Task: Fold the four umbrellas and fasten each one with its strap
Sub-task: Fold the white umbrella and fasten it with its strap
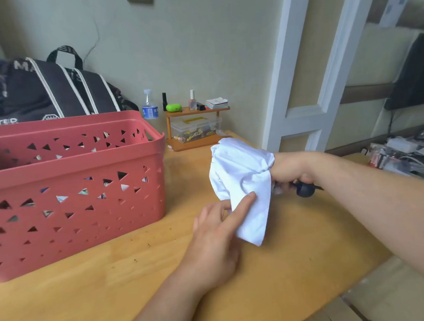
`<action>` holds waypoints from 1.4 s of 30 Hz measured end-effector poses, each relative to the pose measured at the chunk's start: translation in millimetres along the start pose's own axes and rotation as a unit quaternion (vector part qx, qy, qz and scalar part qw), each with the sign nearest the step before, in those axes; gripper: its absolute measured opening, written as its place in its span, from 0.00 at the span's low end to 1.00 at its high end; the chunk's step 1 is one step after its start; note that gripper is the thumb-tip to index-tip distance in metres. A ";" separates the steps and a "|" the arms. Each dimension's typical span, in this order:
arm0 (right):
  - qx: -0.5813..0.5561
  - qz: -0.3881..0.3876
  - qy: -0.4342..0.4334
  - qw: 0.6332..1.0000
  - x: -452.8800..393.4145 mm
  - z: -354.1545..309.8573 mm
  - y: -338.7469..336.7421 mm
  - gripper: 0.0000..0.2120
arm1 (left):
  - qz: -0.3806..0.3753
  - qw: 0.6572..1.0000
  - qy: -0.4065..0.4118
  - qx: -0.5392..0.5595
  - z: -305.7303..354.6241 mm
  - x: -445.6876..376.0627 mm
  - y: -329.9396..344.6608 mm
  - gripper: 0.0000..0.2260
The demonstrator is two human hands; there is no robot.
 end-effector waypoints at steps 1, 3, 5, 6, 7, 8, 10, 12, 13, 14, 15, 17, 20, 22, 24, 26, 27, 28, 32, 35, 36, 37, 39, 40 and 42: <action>0.005 0.002 0.007 1.000 5.8 -1.8 -4.7 0.11 | 0.013 1.000 0.015 -0.015 3.6 -0.9 -5.4 0.50; -0.004 0.010 0.009 1.000 16.9 -5.6 -10.0 0.13 | 0.070 0.995 0.048 -0.043 10.3 -2.2 -19.5 0.48; 0.000 0.012 -0.003 1.000 28.4 -8.7 -2.3 0.14 | 0.117 0.990 0.079 -0.026 20.3 -0.1 -31.2 0.39; 0.009 0.012 -0.018 1.000 28.8 -6.2 8.4 0.12 | 0.123 0.988 0.092 0.006 26.4 0.5 -35.6 0.34; 0.025 0.021 -0.028 0.999 27.2 0.1 19.2 0.09 | 0.120 0.987 0.094 0.051 32.2 1.7 -39.4 0.29; 0.044 0.049 -0.034 0.997 27.2 4.4 29.6 0.03 | 0.113 0.985 0.081 0.103 35.5 3.8 -42.7 0.24; 0.125 0.095 -0.030 0.987 11.5 21.4 50.4 0.09 | 0.086 0.977 0.019 0.193 33.6 10.6 -45.1 0.21; 0.128 0.169 -0.010 0.977 0.1 32.5 56.9 0.17 | 0.033 0.968 -0.041 0.247 24.2 23.1 -36.8 0.25; 0.107 0.215 -0.002 0.971 3.1 33.5 56.0 0.19 | 0.003 0.965 -0.055 0.255 20.2 30.6 -30.8 0.27; 0.083 0.258 -0.007 0.963 8.9 33.4 54.0 0.20 | -0.025 0.964 -0.064 0.258 18.4 37.8 -24.1 0.28; 0.068 0.286 -0.018 0.956 13.6 34.4 53.0 0.25 | -0.048 0.961 -0.074 0.262 18.3 44.3 -17.5 0.29; 0.069 0.299 -0.028 0.951 24.7 40.7 52.0 0.40 | -0.068 0.957 -0.096 0.266 21.3 51.9 -10.3 0.29; 0.046 0.315 -0.057 0.946 51.9 51.8 51.6 0.44 | -0.070 0.955 -0.115 0.263 26.2 52.9 -11.3 0.25; -0.007 0.374 -0.150 0.915 83.4 50.0 54.5 0.35 | -0.058 0.953 -0.129 0.269 30.5 52.5 -14.0 0.16; -0.024 0.408 -0.278 0.869 114.7 40.0 69.0 0.27 | -0.035 0.955 -0.153 0.252 32.1 53.7 -15.9 0.11; 0.004 0.330 -0.335 0.882 117.2 24.6 95.3 0.23 | -0.022 0.962 -0.158 0.221 36.0 55.9 -18.2 0.12; 0.017 0.269 -0.317 0.909 108.7 17.2 106.3 0.22 | -0.024 0.968 -0.150 0.200 38.9 57.6 -18.9 0.14; 0.032 0.226 -0.287 0.930 97.1 12.2 113.6 0.20 | -0.030 0.974 -0.140 0.173 41.7 59.7 -18.7 0.15; 0.083 0.151 -0.152 0.973 53.0 9.2 117.7 0.23 | -0.025 0.987 -0.128 0.090 46.8 65.5 -21.3 0.15; 0.200 0.109 -0.112 0.967 38.9 12.7 132.3 0.30 | -0.034 0.991 -0.124 0.044 46.6 64.8 -18.8 0.19; 0.207 0.097 -0.107 0.967 39.2 13.1 136.3 0.30 | -0.039 0.990 -0.129 0.047 45.3 65.2 -17.6 0.21; 0.195 0.094 -0.109 0.970 39.2 13.2 136.6 0.30 | -0.041 0.988 -0.135 0.058 43.8 65.9 -16.5 0.23; 0.104 0.114 -0.139 0.978 45.7 10.2 126.3 0.27 | -0.038 0.985 -0.146 0.087 38.6 66.4 -14.6 0.25; 0.025 0.141 -0.160 0.977 51.5 9.7 116.6 0.23 | -0.028 0.984 -0.149 0.098 35.8 66.1 -14.3 0.25; -0.112 0.250 -0.202 0.940 74.9 16.6 97.2 0.14 | -0.003 0.983 -0.153 0.105 32.5 65.9 -15.7 0.23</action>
Point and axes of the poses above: each hand's wrist, its own x-axis away from the middle knuckle, its own y-axis out of the palm, z = x × y, the point moved 6 cm from there along -x, towards the middle knuckle, and after that the axes turned 13 degrees about y, right-handed, at the moved point
